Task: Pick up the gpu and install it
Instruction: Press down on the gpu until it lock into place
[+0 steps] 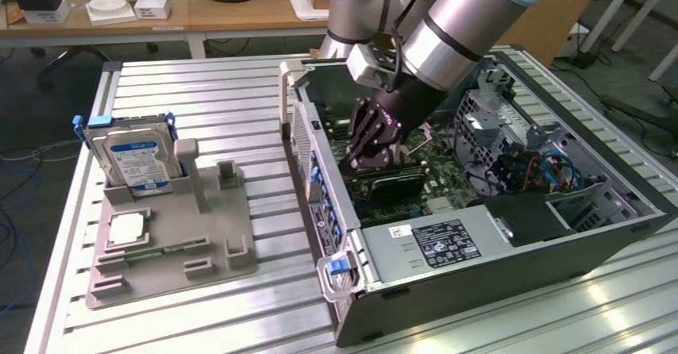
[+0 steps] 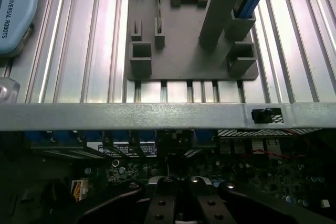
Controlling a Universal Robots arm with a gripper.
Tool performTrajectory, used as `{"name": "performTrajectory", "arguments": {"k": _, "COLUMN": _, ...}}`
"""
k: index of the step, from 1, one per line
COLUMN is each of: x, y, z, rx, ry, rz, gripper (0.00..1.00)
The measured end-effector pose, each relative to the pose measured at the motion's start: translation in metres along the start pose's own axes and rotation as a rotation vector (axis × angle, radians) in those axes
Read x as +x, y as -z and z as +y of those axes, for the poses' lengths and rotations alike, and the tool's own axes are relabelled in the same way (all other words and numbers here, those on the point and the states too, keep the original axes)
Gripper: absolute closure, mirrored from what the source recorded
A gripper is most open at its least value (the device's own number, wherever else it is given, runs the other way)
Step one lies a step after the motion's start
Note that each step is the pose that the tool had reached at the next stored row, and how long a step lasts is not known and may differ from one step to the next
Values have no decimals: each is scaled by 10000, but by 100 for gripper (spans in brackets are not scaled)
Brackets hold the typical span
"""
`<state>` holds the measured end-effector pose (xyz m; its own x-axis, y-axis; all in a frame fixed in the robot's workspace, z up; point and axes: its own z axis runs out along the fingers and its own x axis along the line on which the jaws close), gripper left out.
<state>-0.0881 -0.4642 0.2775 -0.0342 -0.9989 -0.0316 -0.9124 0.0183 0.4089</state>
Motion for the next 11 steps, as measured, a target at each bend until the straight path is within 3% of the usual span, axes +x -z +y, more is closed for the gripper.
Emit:
{"name": "performTrajectory", "arguments": {"k": 4, "x": -15, "y": -1, "z": 1, "rx": -12, "ry": 1, "rz": 2, "gripper": 90}}
{"name": "performTrajectory", "arguments": {"k": 6, "x": -15, "y": -6, "z": 13, "rx": -60, "ry": -4, "rz": 2, "gripper": 90}}
{"name": "performTrajectory", "arguments": {"k": 9, "x": -16, "y": -10, "z": 20, "rx": -233, "ry": -7, "rz": 5, "gripper": 90}}
{"name": "performTrajectory", "arguments": {"k": 11, "x": -16, "y": -10, "z": 21, "rx": -425, "ry": -16, "rz": 9, "gripper": 90}}
